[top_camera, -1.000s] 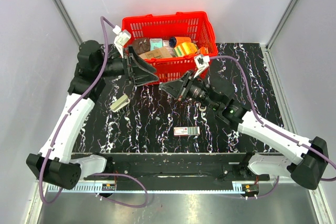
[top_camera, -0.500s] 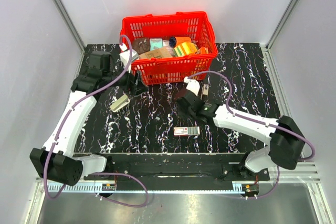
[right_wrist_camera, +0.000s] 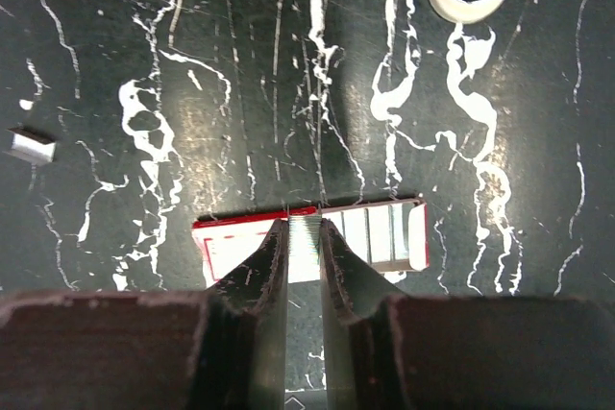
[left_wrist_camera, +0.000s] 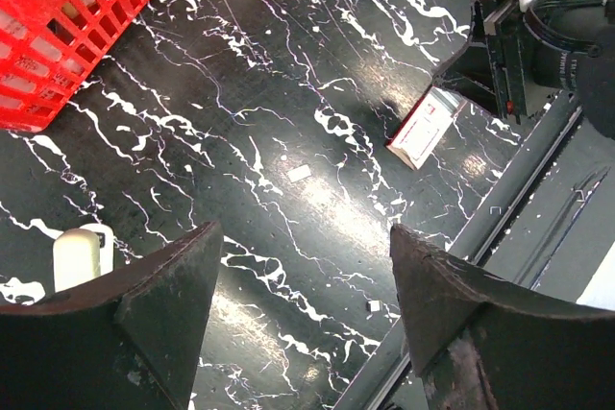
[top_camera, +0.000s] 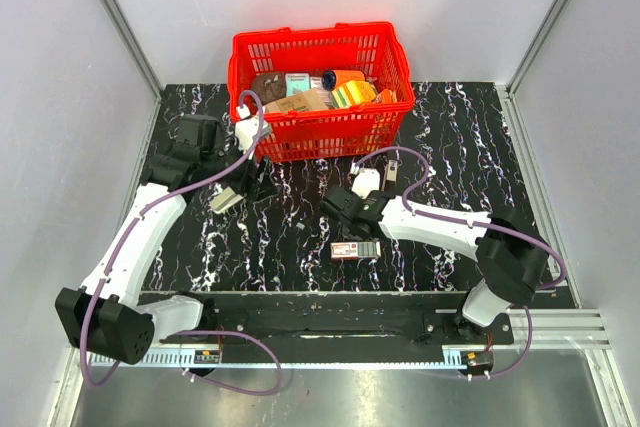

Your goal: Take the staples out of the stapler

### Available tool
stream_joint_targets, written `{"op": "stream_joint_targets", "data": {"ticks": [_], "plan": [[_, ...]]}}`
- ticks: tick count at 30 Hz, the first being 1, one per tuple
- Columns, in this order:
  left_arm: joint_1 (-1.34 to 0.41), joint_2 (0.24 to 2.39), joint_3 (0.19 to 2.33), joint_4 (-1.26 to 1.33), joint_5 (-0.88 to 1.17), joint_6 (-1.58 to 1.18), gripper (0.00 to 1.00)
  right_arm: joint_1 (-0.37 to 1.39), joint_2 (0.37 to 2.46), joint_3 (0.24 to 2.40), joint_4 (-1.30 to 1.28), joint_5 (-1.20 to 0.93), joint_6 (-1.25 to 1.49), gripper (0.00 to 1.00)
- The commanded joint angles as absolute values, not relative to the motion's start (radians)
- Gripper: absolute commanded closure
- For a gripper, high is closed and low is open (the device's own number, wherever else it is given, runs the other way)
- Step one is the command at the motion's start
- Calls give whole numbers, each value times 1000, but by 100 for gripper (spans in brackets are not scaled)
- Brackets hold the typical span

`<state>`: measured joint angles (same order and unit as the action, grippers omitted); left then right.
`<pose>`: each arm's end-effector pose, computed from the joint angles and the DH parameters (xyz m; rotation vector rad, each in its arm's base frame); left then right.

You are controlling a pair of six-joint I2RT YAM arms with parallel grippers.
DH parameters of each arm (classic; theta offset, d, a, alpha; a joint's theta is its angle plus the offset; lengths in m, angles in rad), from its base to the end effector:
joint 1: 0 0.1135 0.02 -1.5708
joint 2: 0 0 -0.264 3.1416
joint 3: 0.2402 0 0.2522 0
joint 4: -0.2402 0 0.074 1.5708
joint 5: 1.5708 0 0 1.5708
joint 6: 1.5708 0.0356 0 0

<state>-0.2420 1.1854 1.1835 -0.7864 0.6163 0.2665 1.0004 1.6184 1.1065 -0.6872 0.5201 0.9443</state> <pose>0.2266 -0.0771 0.3446 0.8570 2.1160 -0.7090 0.1842 0.2544 0.2118 0.0551 2.5119 0.0137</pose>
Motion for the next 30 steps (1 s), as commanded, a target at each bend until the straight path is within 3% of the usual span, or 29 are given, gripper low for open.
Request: {"op": "stream_joint_targets", "data": {"ticks": [1, 30], "plan": [[-290, 1157, 1174, -752, 569, 290, 26, 1012, 1611, 1157, -764, 558, 982, 100], [-353, 1175, 1100, -695, 502, 328, 28, 1034, 1537, 933, -532, 488, 950, 100]]}}
